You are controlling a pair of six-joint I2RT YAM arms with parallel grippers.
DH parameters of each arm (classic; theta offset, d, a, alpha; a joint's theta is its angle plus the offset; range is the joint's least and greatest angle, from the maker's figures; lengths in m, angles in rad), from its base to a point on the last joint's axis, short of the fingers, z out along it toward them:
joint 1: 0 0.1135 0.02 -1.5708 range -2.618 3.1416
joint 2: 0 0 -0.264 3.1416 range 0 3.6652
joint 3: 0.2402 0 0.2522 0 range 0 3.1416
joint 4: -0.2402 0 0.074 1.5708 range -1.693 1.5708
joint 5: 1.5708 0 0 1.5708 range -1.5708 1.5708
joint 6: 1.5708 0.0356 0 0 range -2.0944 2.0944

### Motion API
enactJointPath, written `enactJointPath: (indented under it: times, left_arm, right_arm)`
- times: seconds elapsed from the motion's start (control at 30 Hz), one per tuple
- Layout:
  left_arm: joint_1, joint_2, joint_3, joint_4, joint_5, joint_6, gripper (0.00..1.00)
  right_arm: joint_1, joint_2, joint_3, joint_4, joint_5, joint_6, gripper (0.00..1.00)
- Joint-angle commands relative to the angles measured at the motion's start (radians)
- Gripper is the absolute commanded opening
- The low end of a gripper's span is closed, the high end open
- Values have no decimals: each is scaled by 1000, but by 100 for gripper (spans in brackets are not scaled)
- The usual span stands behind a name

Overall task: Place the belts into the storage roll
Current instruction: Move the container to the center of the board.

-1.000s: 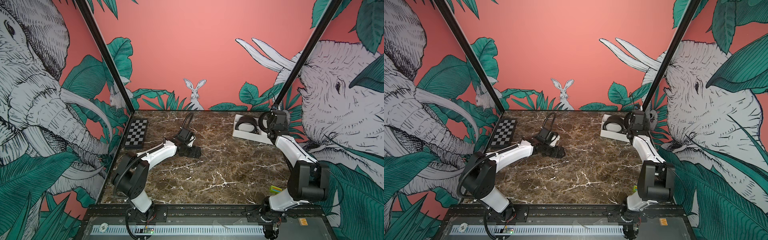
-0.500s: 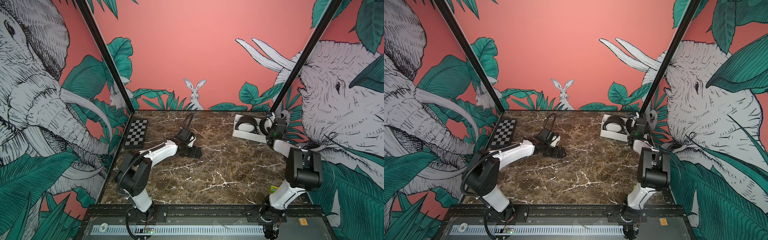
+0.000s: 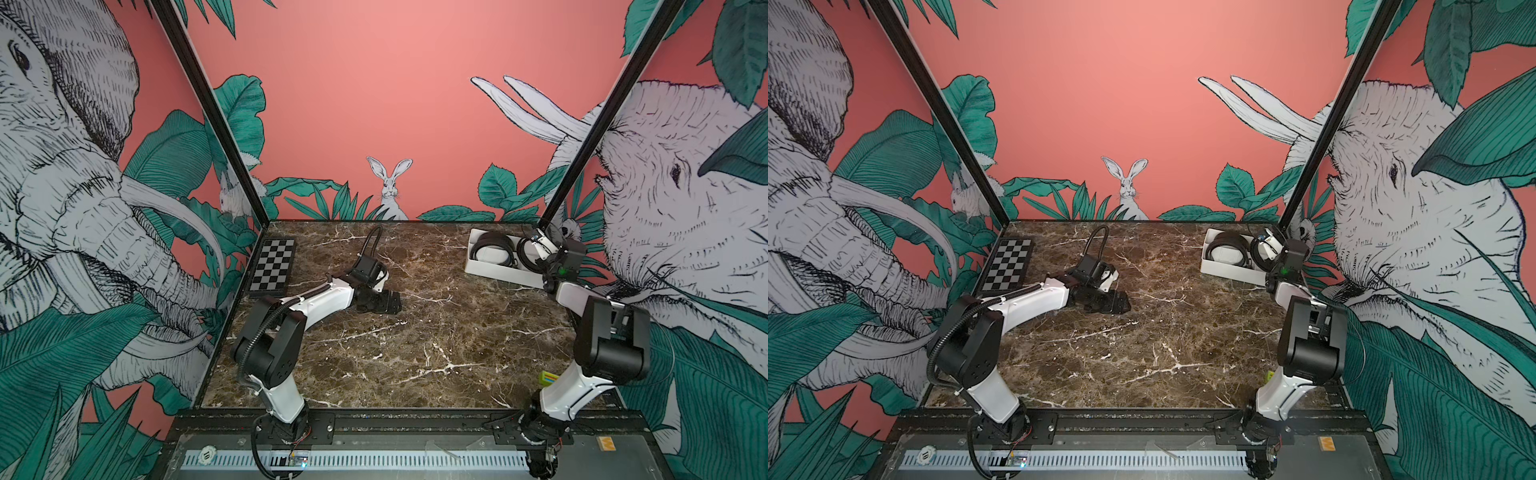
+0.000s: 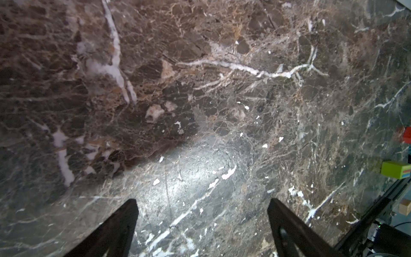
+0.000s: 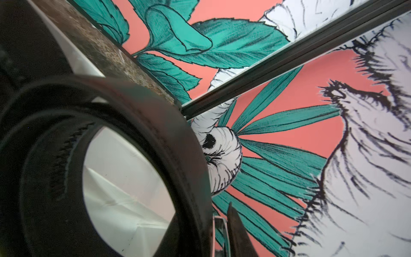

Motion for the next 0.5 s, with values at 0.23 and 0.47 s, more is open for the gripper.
enactJointPath:
  times: [0.23, 0.47]
  left_arm:
    - [8, -19, -9, 18, 9, -13, 95]
    - [8, -33, -18, 15, -2, -19, 96]
  right_arm:
    - [22, -185, -122, -182, -329, 63, 0]
    - [101, -166, -153, -40, -37, 13, 0]
